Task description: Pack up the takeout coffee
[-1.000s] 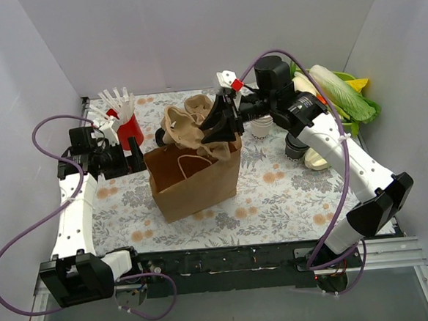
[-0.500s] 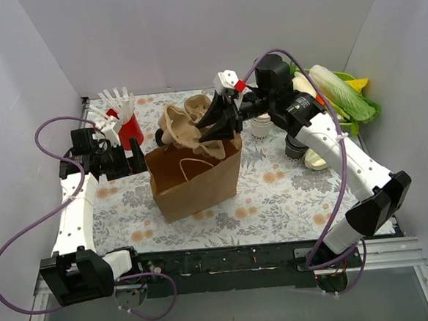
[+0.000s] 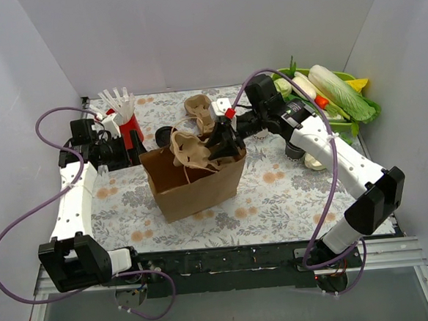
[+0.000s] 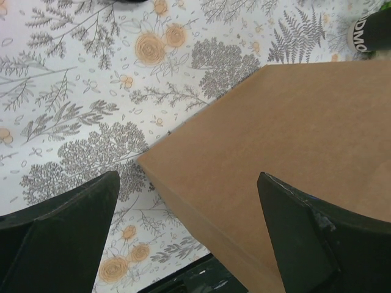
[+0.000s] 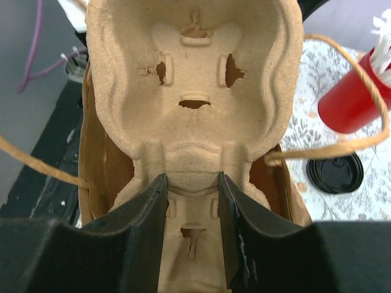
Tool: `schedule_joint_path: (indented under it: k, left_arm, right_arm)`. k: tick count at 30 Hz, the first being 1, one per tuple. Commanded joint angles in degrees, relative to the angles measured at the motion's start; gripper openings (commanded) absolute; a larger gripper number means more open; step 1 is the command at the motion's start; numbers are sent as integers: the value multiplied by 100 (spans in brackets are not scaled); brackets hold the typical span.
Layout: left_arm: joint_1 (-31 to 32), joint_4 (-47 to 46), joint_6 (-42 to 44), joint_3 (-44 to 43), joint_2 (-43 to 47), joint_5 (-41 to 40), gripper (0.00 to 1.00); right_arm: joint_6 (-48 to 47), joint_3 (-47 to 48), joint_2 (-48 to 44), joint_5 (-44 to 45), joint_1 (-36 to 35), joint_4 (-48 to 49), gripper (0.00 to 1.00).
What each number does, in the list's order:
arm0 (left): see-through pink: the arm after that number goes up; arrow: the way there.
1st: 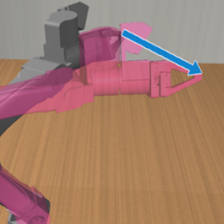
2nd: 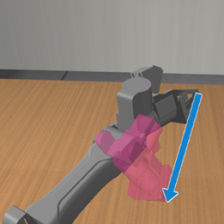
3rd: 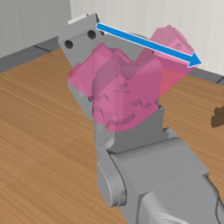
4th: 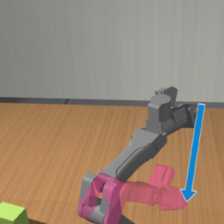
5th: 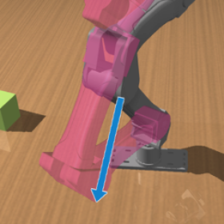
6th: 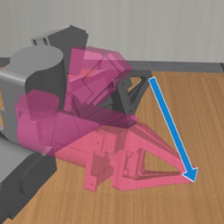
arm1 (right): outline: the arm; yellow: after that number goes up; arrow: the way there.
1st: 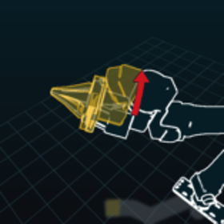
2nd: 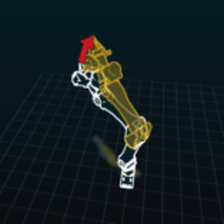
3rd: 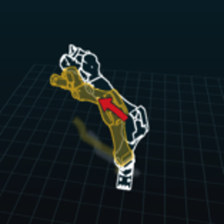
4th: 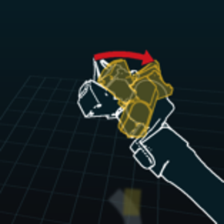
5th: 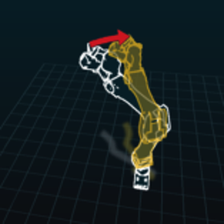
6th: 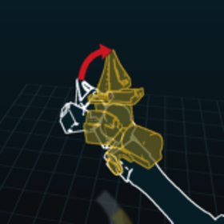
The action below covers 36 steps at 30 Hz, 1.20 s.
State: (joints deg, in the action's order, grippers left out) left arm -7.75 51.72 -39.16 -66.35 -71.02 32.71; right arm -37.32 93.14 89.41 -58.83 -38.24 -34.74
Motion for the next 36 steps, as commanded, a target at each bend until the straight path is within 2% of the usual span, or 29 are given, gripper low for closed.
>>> schedule_joint_path:
  k: [1,8,13,15,23,27,30,36]
  left_arm:
    - [10,-276,101,-343,-192,472,97]
    - [45,-768,-583,-414,-508,1456,97]
    - [124,-927,-909,-651,-790,1818,96]
    - [177,-936,-927,-879,-947,1835,96]
    - [230,-1155,-1129,-1232,-1256,1906,96]
    - [247,-1235,-1164,-1188,-1309,1871,96]
    - [256,-1270,-1164,-1170,-1353,1853,96]
    - [256,-1279,-1121,-1196,-1335,1862,95]
  right_arm:
    - [-943,141,-274,800,1,-1024,1]
    - [-1611,819,-380,1988,-26,-2859,1]
    - [-2138,1074,-389,2533,-35,-4012,1]
    - [-1929,1066,-572,2797,-34,-4023,1]
    - [-2139,257,-1312,3782,-61,-4023,1]
    - [-1429,739,-656,3519,-166,-4032,1]
    - [-1015,1083,-197,3781,-280,-4023,1]
    - [-1076,777,-64,3774,-316,-4023,1]
